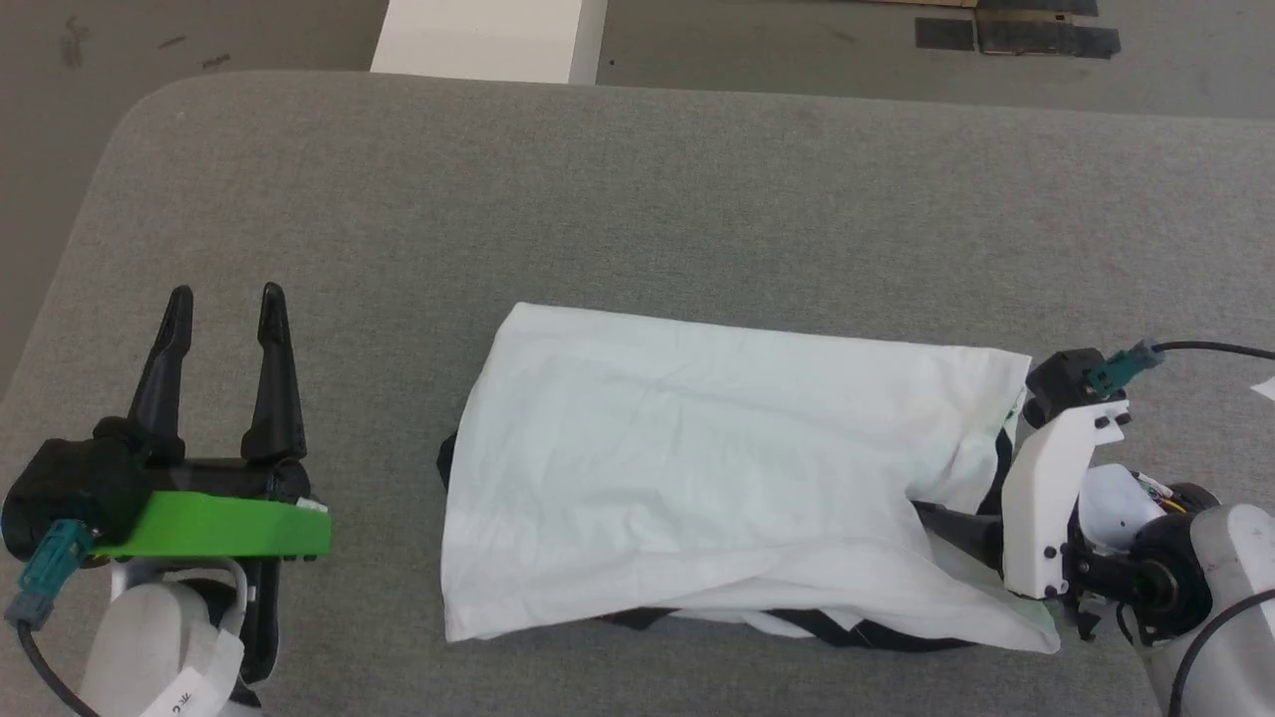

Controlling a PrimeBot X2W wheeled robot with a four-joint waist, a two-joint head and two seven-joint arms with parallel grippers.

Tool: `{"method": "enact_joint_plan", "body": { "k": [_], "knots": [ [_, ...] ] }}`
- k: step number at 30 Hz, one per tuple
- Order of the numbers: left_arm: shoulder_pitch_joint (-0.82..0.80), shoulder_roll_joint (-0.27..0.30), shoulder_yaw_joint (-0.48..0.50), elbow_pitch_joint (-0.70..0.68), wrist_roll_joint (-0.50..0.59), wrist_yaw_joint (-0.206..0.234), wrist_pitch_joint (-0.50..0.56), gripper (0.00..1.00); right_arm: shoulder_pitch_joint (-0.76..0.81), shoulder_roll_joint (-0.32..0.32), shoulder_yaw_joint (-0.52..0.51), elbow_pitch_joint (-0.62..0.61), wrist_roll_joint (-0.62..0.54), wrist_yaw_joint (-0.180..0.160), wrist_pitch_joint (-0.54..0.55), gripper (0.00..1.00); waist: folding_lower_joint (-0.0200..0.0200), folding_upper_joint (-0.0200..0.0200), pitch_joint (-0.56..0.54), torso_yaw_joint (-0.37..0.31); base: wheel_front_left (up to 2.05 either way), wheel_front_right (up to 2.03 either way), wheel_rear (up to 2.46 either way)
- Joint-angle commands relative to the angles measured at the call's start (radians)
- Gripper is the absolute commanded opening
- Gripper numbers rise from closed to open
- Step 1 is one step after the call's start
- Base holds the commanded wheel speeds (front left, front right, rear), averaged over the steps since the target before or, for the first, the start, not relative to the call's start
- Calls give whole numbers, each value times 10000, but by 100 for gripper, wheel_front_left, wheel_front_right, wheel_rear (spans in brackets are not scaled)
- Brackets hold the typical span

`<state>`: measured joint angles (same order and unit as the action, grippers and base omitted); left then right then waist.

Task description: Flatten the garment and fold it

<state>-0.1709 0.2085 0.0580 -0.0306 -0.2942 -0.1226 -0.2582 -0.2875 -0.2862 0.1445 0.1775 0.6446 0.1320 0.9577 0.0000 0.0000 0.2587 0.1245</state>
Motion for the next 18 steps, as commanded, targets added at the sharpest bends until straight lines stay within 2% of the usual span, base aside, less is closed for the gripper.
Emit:
{"method": "enact_joint_plan", "body": {
  "k": [1,10,18],
  "knots": [
    [-53,-79,54,35,37,-51,-35,100,201,151,249,453,98,-13,30,0,0,0,-17,-5,0,0,0],
    [62,-118,-3,81,46,-76,-35,100,51,-72,-41,571,141,-13,-253,0,0,0,-214,-98,0,0,0],
    [221,-97,-136,75,-1,-79,-35,100,257,-456,-865,363,-100,-13,-264,0,0,0,-485,-237,0,0,0]
  ]
}}
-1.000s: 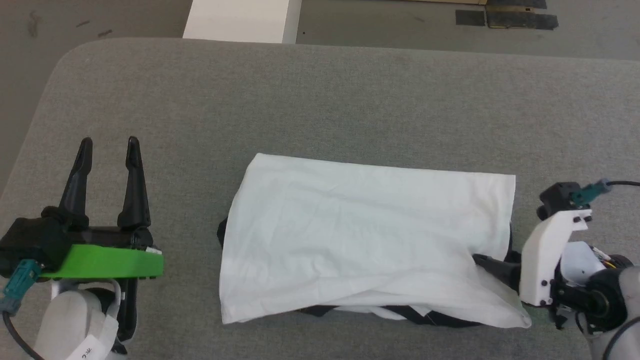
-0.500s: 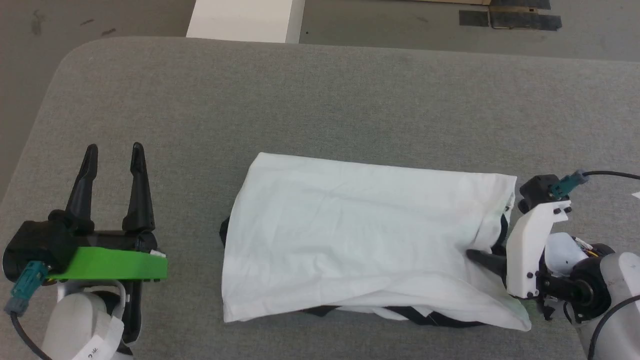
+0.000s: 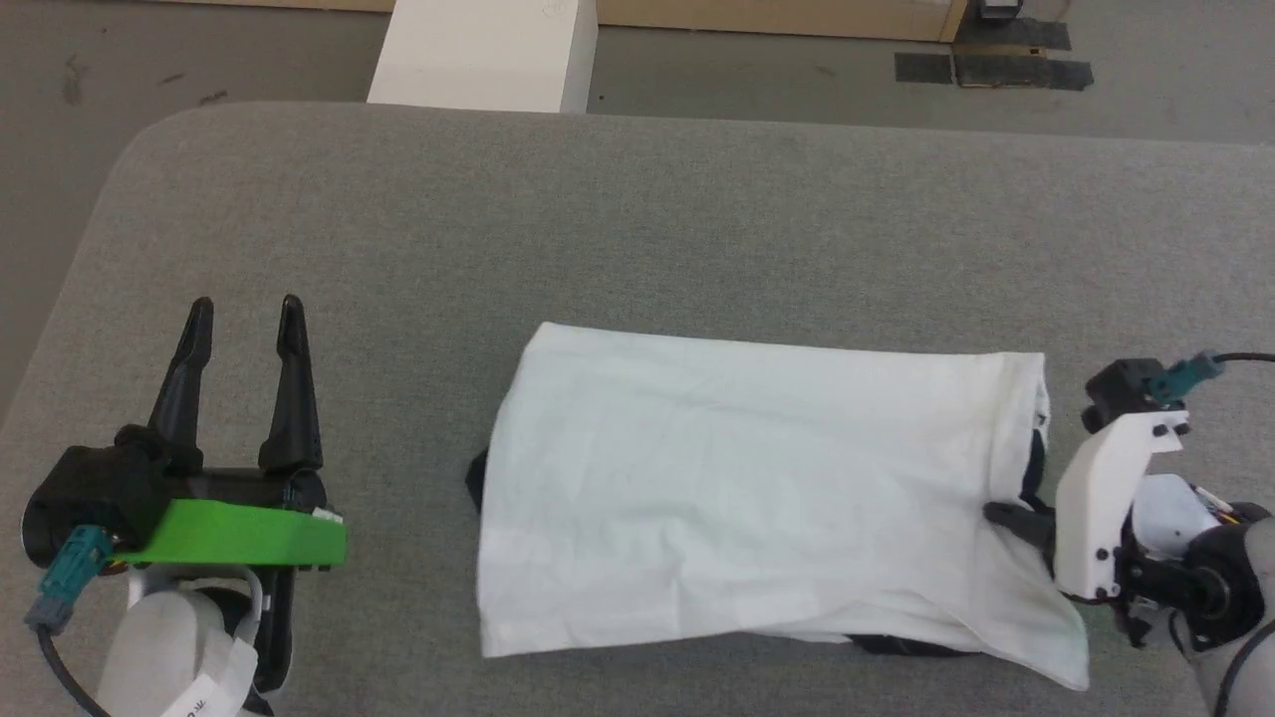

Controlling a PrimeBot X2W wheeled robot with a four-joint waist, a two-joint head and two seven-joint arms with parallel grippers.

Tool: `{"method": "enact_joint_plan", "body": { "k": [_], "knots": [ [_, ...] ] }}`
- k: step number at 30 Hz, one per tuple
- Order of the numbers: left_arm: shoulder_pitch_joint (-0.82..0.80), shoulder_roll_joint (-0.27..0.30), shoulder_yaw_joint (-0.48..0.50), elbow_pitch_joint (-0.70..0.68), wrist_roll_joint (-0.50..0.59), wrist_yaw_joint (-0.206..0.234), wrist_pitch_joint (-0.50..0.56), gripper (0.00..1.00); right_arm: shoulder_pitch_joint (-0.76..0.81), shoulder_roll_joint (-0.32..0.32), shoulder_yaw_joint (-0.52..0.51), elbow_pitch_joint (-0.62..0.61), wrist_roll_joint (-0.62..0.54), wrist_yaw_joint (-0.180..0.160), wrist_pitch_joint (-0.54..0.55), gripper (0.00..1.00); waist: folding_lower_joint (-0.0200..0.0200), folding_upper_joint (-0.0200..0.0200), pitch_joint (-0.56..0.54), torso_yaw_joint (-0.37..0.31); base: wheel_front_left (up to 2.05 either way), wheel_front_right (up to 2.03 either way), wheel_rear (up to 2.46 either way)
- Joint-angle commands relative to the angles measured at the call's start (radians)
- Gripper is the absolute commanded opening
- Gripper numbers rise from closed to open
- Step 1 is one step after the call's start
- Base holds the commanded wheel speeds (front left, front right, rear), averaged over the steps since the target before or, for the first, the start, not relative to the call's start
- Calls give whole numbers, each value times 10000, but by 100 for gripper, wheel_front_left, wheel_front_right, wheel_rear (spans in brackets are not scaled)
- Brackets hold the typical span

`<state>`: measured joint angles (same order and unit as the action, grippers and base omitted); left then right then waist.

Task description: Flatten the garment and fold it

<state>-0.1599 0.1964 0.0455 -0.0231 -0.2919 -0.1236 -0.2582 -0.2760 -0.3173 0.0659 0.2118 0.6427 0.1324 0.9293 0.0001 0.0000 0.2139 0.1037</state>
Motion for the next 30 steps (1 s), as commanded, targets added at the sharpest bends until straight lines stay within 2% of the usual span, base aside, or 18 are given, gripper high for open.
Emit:
{"method": "enact_joint_plan", "body": {
  "k": [1,4,11,16,19,30],
  "knots": [
    [120,27,-15,-7,-24,-69,-35,100,217,-270,-254,-17,-210,-17,85,0,-1,0,-51,-43,0,0,0],
    [143,38,-31,-2,-54,-70,-35,100,411,-581,-842,-76,-611,-17,238,0,-1,0,-65,-70,0,0,0],
    [180,106,-64,9,-64,-70,-36,100,461,-849,-2482,-201,-1888,-17,533,0,-1,0,-71,-121,0,0,0],
    [218,124,-115,99,-80,-70,-36,100,353,-816,-2903,-264,-2675,-17,781,0,-1,0,-194,-127,0,0,0],
    [309,128,-167,192,-110,-70,-36,100,349,-874,-2523,-721,-2781,-17,999,0,-1,0,-384,-177,0,0,0],
    [812,106,-300,541,-167,-70,-36,100,226,-1244,-546,-3209,-1811,-17,2509,0,-1,0,-978,-344,0,0,0]
  ]
}}
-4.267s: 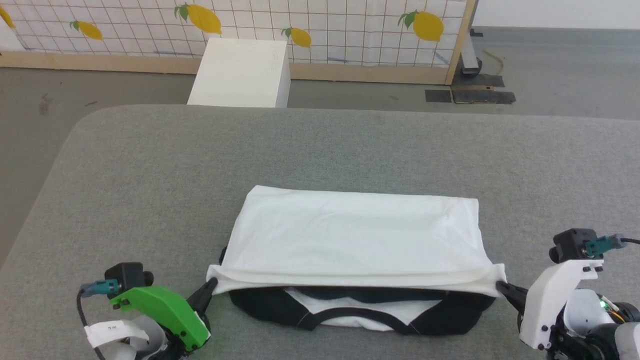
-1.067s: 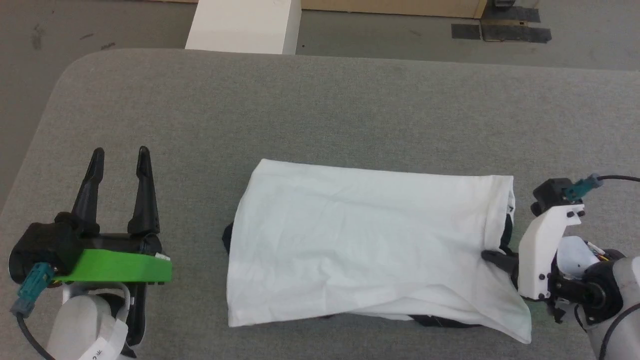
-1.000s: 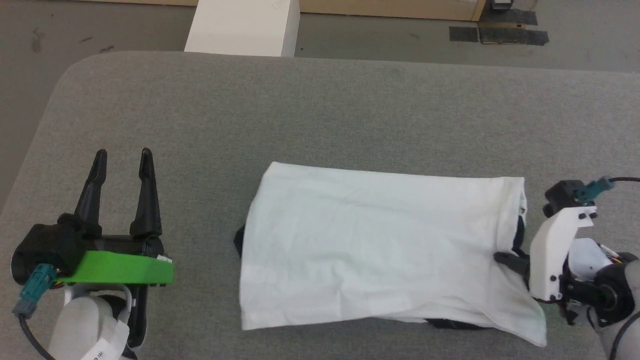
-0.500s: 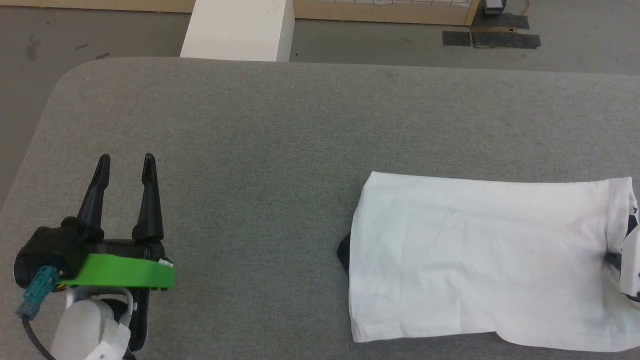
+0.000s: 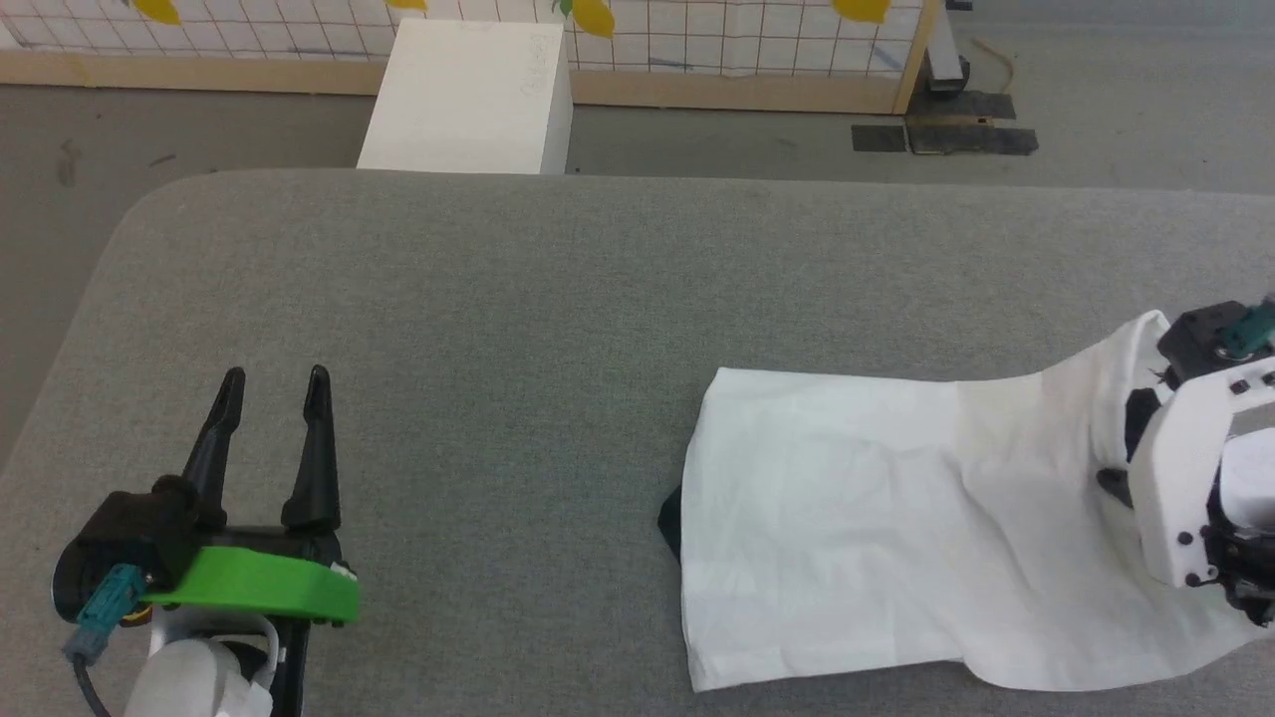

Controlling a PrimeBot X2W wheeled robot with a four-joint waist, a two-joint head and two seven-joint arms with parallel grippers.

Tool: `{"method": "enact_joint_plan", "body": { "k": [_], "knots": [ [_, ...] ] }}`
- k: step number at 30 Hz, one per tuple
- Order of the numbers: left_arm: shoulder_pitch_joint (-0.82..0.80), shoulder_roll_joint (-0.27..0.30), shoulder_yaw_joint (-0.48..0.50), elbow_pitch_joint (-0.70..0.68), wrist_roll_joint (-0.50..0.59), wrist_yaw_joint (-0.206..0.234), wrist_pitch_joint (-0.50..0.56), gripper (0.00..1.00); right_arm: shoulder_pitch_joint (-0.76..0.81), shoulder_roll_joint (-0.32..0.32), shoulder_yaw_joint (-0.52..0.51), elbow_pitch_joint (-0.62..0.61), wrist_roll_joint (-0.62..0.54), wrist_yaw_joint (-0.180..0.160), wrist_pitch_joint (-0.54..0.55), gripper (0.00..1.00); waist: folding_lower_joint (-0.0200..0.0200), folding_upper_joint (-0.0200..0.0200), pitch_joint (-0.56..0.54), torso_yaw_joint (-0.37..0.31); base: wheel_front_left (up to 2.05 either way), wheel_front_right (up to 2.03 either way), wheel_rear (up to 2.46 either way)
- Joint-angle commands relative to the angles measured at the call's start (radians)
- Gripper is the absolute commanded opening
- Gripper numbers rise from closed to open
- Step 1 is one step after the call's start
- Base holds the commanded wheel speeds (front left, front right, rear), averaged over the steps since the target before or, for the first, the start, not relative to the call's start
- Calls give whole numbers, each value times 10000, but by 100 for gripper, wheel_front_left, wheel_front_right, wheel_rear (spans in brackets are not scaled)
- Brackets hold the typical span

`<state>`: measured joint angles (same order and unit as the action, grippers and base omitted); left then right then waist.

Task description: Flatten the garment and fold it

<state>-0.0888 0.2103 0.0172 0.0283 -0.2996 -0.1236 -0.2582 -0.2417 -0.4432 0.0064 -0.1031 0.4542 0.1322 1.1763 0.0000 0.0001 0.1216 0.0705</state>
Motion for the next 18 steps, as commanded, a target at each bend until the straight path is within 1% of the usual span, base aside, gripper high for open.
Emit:
{"method": "enact_joint_plan", "body": {
  "k": [1,4,7,12,18],
  "knots": [
    [114,-48,-25,31,-88,-70,-36,100,-155,53,218,-198,148,-15,122,0,0,-1,-54,0,0,0,0],
    [122,-93,-26,27,-110,-71,-36,100,-324,324,827,-441,361,-15,302,0,0,-1,-29,49,0,0,0],
    [110,-108,-56,51,-126,-71,-36,100,-520,545,1505,-379,459,-15,339,0,0,-1,50,145,0,0,0],
    [48,-121,-83,48,-188,-71,-36,100,-1027,1125,2474,250,590,-15,-32,0,0,-1,228,332,0,0,0],
    [-91,-129,-192,74,-272,-71,-36,100,-1712,1817,3239,1435,641,-15,-686,0,0,-1,492,606,0,0,0]
  ]
}}
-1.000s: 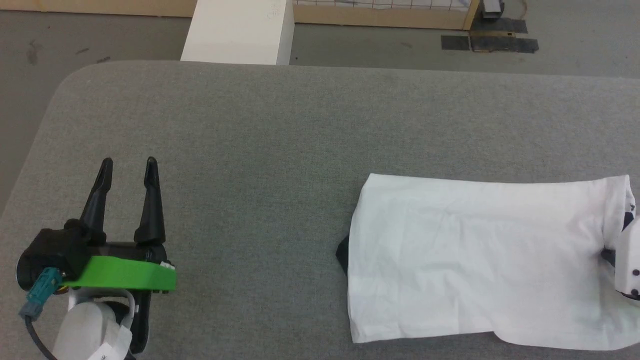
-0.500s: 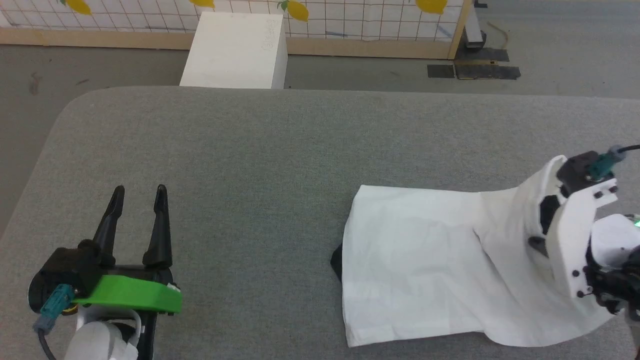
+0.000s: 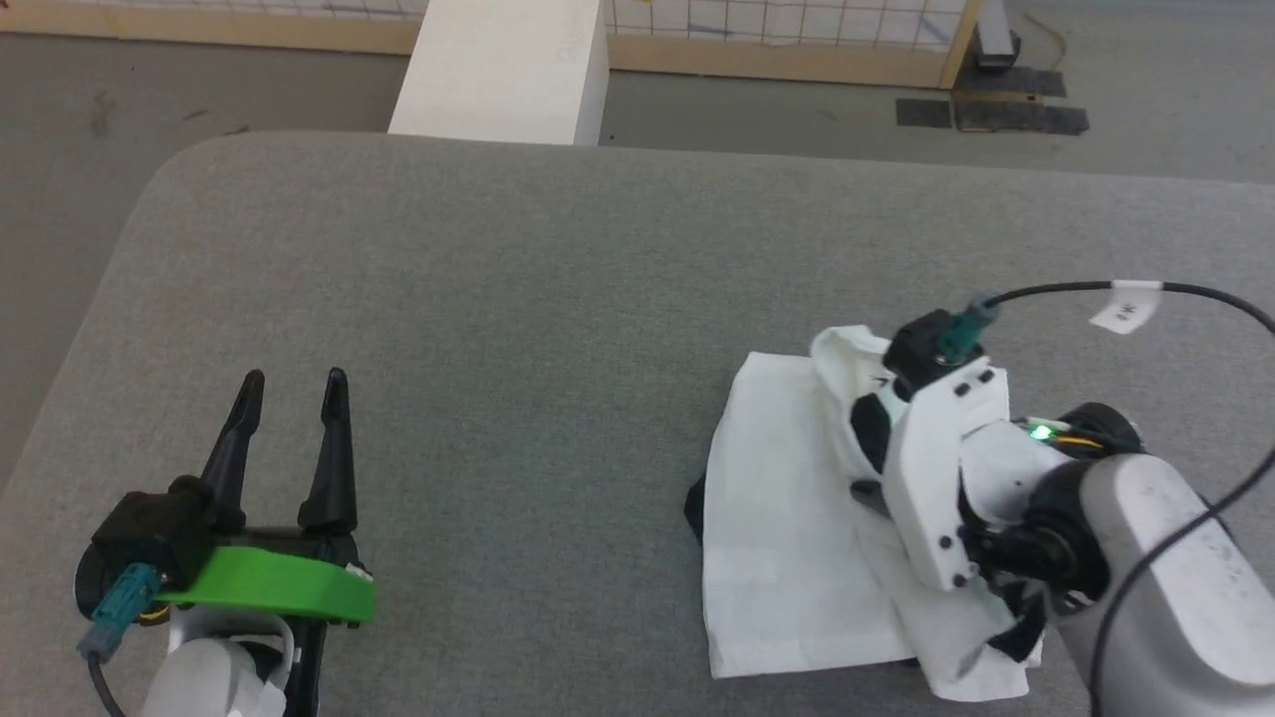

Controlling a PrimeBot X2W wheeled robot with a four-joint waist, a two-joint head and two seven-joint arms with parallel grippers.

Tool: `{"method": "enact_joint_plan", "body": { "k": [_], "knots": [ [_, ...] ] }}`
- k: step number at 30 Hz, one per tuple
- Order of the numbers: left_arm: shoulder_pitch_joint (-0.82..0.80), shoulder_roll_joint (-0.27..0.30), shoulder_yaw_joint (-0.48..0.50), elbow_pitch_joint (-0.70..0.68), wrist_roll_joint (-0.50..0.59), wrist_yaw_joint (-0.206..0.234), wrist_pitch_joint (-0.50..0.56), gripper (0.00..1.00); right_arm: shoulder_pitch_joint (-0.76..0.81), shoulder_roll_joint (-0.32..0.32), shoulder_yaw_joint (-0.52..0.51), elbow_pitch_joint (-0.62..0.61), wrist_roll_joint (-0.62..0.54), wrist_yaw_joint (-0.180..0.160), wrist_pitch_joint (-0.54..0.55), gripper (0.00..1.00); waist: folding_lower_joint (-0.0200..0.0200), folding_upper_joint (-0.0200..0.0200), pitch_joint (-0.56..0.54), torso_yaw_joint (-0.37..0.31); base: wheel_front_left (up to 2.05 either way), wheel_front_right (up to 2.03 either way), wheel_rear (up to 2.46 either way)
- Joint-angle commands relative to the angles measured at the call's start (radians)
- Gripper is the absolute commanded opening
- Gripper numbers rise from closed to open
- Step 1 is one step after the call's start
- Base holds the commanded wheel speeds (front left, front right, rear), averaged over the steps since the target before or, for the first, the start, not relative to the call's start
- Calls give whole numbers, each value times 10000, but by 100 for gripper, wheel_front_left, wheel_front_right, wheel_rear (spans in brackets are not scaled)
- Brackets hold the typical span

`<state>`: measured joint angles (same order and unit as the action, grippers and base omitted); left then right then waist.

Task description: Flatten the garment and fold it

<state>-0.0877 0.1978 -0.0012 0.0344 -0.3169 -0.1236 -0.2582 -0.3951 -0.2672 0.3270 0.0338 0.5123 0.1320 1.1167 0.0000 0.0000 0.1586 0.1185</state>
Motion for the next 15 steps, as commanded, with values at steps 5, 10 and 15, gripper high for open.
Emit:
{"method": "enact_joint_plan", "body": {
  "k": [5,10,15],
  "knots": [
    [-227,-23,-69,66,-171,-71,-36,100,-623,435,361,1150,13,-13,-594,0,0,0,293,345,0,0,0],
    [-262,-54,-82,75,-197,-71,-36,100,-808,733,598,2138,-50,-13,-1106,0,0,0,371,484,0,0,0],
    [-236,-76,-96,107,-205,-71,-36,100,-906,879,788,2867,-153,-13,-1484,0,0,0,363,515,0,0,0]
  ]
}}
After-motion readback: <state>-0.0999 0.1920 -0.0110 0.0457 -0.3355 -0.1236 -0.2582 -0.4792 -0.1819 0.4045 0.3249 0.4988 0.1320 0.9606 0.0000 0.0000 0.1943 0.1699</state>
